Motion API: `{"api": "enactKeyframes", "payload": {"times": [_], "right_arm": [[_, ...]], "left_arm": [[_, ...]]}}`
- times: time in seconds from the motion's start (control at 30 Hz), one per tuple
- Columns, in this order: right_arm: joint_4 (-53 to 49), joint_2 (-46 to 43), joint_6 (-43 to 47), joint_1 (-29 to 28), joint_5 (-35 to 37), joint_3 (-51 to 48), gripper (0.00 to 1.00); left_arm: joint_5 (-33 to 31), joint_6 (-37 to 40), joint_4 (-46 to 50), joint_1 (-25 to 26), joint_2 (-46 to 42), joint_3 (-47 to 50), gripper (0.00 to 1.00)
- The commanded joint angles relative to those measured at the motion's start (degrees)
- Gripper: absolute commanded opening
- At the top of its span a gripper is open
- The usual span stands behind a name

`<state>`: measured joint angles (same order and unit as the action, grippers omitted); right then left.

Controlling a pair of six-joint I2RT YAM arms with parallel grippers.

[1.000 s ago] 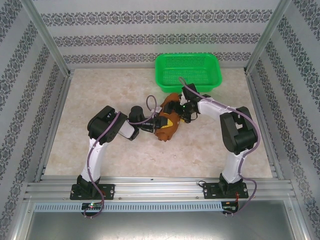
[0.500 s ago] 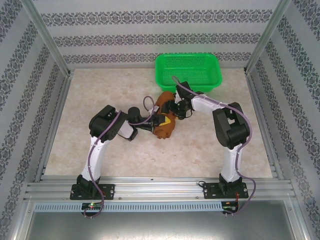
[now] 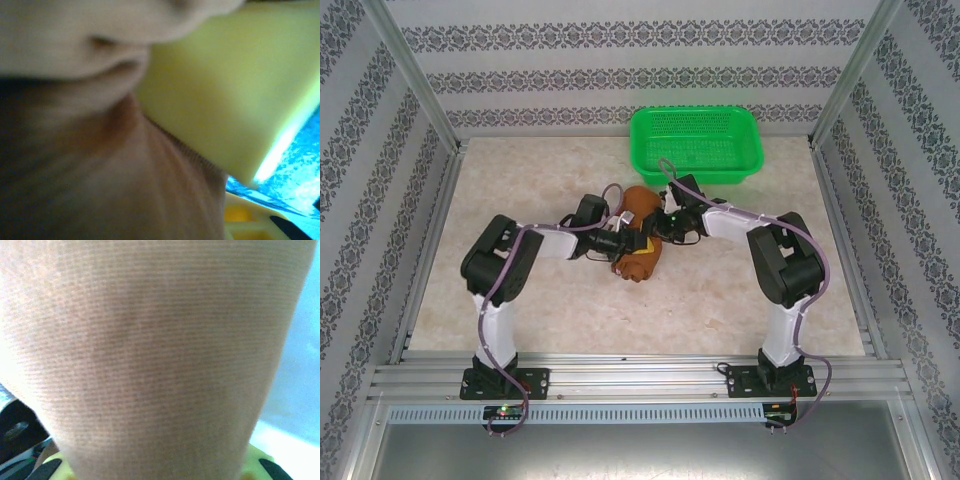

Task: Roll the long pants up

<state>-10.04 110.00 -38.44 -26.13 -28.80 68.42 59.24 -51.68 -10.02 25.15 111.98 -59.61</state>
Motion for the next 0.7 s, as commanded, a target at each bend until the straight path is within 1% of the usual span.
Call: {"api": "enactKeyframes", "payload": {"times": [0.0, 0.07, 0.17, 0.23, 0.27, 0.33, 0.4, 0.53, 0.63, 0.67], "right_arm": [[-14.2, 0.0, -0.1, -3.3, 3.9, -2.0, 0.0], [-17.7, -1.8, 1.1, -2.8, 5.4, 1.3, 0.0], [-20.9, -4.2, 2.1, -1.8, 6.6, 5.8, 0.0], [-23.0, -5.3, 2.8, -0.9, 7.5, 9.2, 0.0], [-24.2, -5.6, 3.0, -0.4, 7.9, 11.2, 0.0], [-26.1, -5.9, 3.5, 0.5, 8.5, 15.0, 0.0], [-27.8, -5.5, 4.1, 1.3, 8.9, 19.7, 0.0], [-32.6, -2.4, 5.2, 2.3, 8.9, 31.0, 0.0], [-35.9, 0.2, 5.3, 3.0, 8.9, 40.4, 0.0], [-36.4, 1.0, 5.0, 3.5, 8.5, 43.3, 0.0]], "left_arm": [[-8.8, 27.2, 31.0, 0.5, -12.0, -6.0, 0.3], [-11.3, 27.7, 33.7, -1.0, -17.1, -4.4, 0.31], [-17.9, 27.2, 35.3, -3.6, -25.3, -0.6, 0.35], [-22.2, 27.1, 35.6, -4.9, -30.1, 2.3, 0.41], [-24.1, 27.2, 35.9, -5.4, -31.9, 3.6, 0.5], [-26.9, 27.1, 35.9, -6.3, -34.0, 6.0, 0.54], [-28.0, 26.5, 34.5, -7.2, -34.6, 8.2, 0.53], [-26.1, 24.2, 29.3, -8.4, -32.7, 10.6, 0.54], [-25.5, 22.7, 24.9, -8.5, -28.6, 10.8, 0.54], [-24.6, 22.3, 23.9, -8.6, -26.7, 10.4, 0.52]]}}
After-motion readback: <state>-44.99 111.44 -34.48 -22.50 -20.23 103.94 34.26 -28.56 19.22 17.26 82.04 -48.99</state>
